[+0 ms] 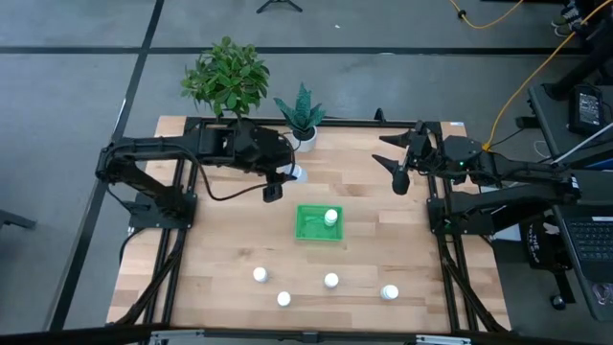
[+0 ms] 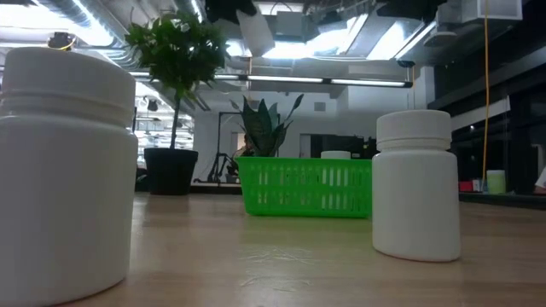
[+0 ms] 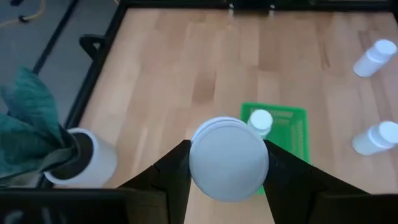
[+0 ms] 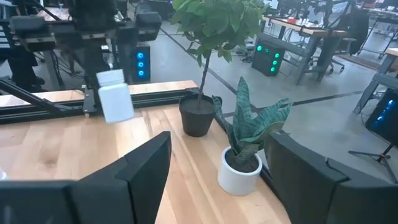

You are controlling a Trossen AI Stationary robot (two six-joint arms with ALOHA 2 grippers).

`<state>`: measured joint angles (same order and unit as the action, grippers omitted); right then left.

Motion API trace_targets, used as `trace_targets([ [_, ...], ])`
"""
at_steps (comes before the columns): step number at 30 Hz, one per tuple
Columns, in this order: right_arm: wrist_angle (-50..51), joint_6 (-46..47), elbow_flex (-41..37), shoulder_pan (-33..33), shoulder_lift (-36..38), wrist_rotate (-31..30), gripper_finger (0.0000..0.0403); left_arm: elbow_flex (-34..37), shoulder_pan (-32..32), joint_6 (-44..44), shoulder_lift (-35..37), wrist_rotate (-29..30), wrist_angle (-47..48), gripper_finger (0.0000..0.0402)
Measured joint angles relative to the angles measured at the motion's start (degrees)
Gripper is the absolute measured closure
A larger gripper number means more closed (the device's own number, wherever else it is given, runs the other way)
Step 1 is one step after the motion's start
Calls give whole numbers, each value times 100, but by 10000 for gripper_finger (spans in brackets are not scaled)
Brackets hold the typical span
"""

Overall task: Pick and place pill bottles into a basket
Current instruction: Put the white pill bottle into the green basket

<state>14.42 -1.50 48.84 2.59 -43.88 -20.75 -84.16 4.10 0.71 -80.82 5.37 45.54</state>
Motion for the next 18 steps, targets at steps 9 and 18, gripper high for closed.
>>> trace_targets([
  [9, 35, 138, 4, -2, 0, 165, 143, -4, -215, 303, -520, -112, 126, 243],
  [18, 182, 110, 4, -2, 0, 387, 143, -2, -338, 365, -1620, -299, 8, 243],
])
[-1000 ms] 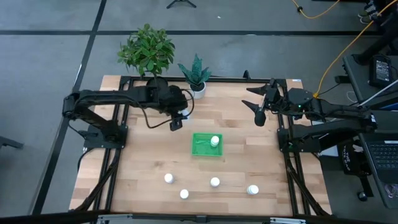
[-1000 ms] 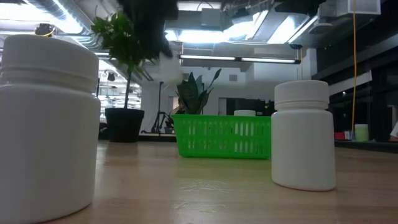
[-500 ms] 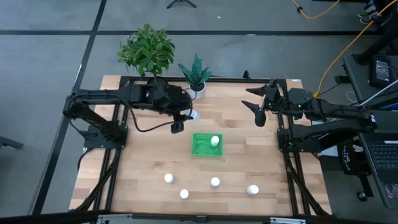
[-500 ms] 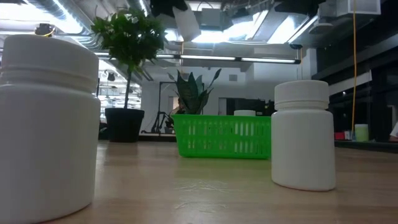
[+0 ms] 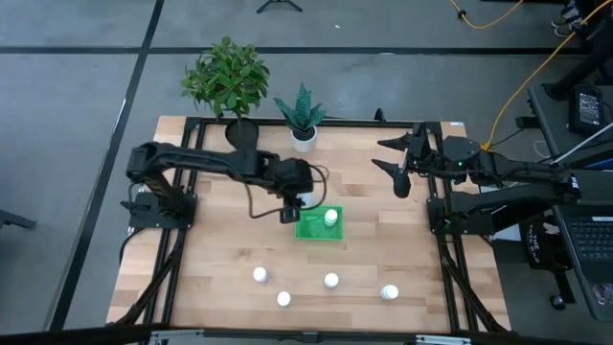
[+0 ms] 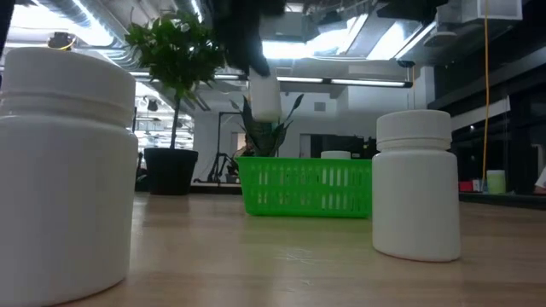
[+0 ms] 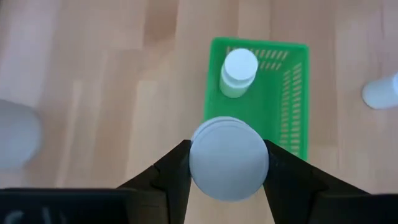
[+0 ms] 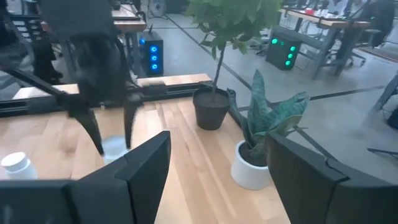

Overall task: Pick and place pill bottles into a basket
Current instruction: Put the white pill bottle into the green basket

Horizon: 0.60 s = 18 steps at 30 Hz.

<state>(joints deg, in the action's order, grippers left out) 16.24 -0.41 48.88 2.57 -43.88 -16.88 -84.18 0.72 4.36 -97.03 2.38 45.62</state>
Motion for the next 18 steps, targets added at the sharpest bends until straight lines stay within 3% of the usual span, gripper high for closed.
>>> trace_targets([
  [11, 360, -11, 0, 0, 0, 293, 143, 2, -5, 153, -906, -706, -765, 243],
  [18, 350, -9, 0, 0, 2, 502, 143, 0, -5, 151, -1250, -765, -905, 243],
])
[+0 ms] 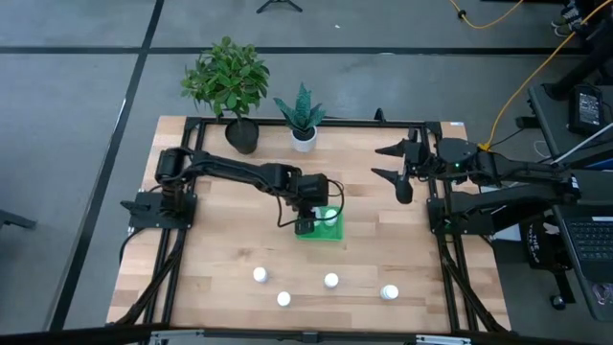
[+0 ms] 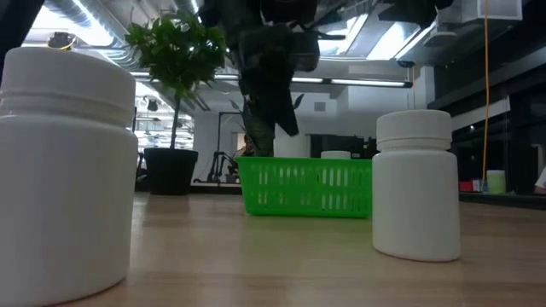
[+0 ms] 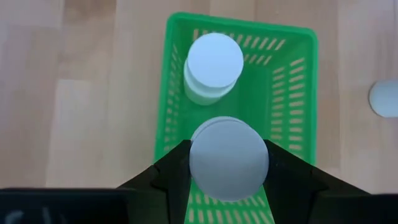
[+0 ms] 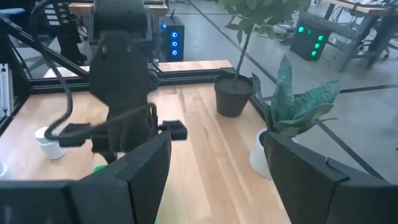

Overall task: Pick and place pill bottles into a basket
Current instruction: Put the white pill bottle into the green basket

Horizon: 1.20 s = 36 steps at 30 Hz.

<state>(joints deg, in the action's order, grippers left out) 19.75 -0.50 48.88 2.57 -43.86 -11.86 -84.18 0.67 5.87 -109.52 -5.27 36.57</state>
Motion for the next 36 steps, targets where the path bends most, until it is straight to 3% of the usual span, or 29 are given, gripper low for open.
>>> trace_targets([
  [9, 4, -33, 0, 0, 0, 7, 143, 2, 24, -7, -222, -294, -252, 243],
  [36, -24, -123, -2, -1, 2, 8, 143, 5, 223, -417, -427, -326, -318, 244],
])
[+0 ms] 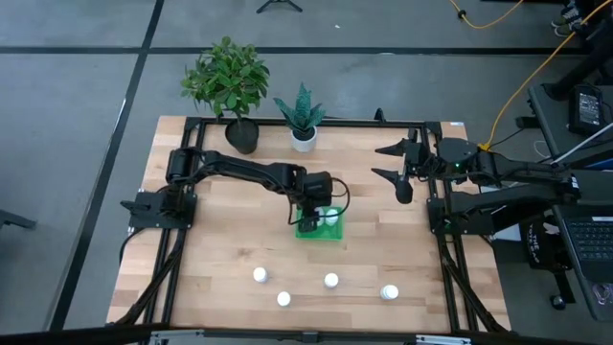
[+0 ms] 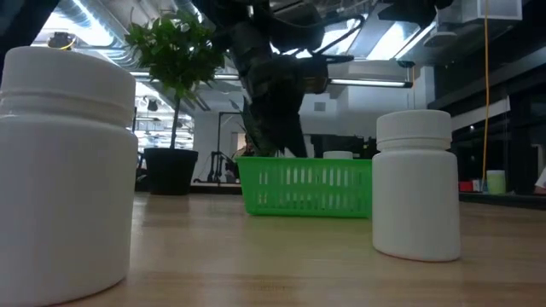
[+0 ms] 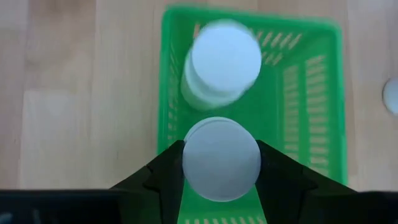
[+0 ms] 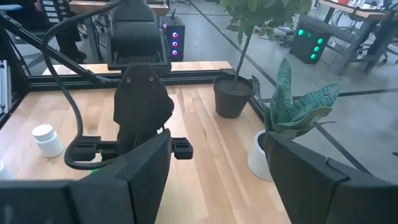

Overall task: Pick and place pill bottles into a basket
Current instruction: Put the white pill bottle into the green basket

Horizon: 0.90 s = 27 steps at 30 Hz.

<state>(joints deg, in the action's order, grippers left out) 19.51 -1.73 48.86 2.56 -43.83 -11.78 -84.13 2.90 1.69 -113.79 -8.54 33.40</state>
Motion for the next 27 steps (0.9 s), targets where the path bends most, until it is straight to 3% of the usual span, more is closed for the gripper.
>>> trace_targets([
  [17, 2, 19, 0, 1, 0, -1, 143, -27, -26, -146, -71, 365, -46, 211],
  [27, 8, -3, 0, 0, 0, -1, 143, -757, -66, -464, -79, 456, 271, 199],
])
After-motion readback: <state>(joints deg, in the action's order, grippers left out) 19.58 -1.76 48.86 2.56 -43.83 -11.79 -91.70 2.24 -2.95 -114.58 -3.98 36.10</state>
